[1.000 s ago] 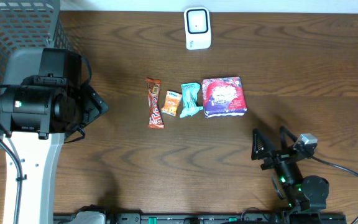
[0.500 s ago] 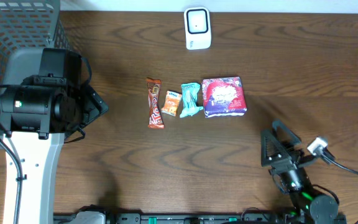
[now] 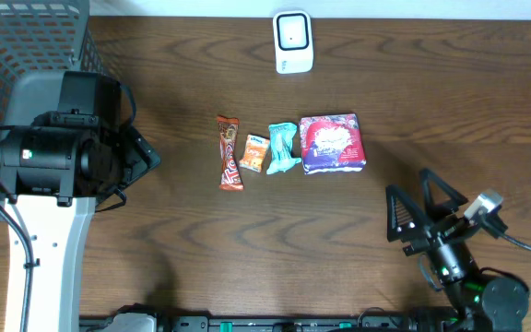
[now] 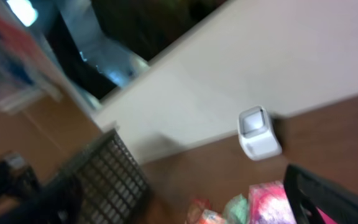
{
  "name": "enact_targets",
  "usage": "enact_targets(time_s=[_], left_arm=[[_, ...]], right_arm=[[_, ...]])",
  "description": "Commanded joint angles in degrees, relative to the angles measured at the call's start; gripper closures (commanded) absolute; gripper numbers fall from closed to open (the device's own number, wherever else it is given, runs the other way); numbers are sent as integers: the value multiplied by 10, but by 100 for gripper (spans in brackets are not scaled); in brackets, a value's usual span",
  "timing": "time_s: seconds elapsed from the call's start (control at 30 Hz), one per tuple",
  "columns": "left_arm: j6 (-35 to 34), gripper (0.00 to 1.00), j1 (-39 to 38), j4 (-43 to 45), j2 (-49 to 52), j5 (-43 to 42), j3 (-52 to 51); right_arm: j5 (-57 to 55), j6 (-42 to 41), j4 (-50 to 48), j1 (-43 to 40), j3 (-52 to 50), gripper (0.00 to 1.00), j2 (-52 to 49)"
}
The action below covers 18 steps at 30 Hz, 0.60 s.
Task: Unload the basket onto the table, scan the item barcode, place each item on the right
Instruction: 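Move the right gripper toward the right side of the Carefree pack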
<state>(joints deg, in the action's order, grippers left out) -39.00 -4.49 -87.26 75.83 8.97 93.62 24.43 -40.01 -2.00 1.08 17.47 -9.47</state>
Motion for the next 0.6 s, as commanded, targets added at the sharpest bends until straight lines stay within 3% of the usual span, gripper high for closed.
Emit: enact_targets(time_s=[0.0,0.57], left_arm=[[-5,1,3,-3,-7,7,-1],[-5,1,3,-3,-7,7,-1]], right_arm=[[2,91,53,-2,65,1,-55],[97,185,200,-2,223,1,-291]])
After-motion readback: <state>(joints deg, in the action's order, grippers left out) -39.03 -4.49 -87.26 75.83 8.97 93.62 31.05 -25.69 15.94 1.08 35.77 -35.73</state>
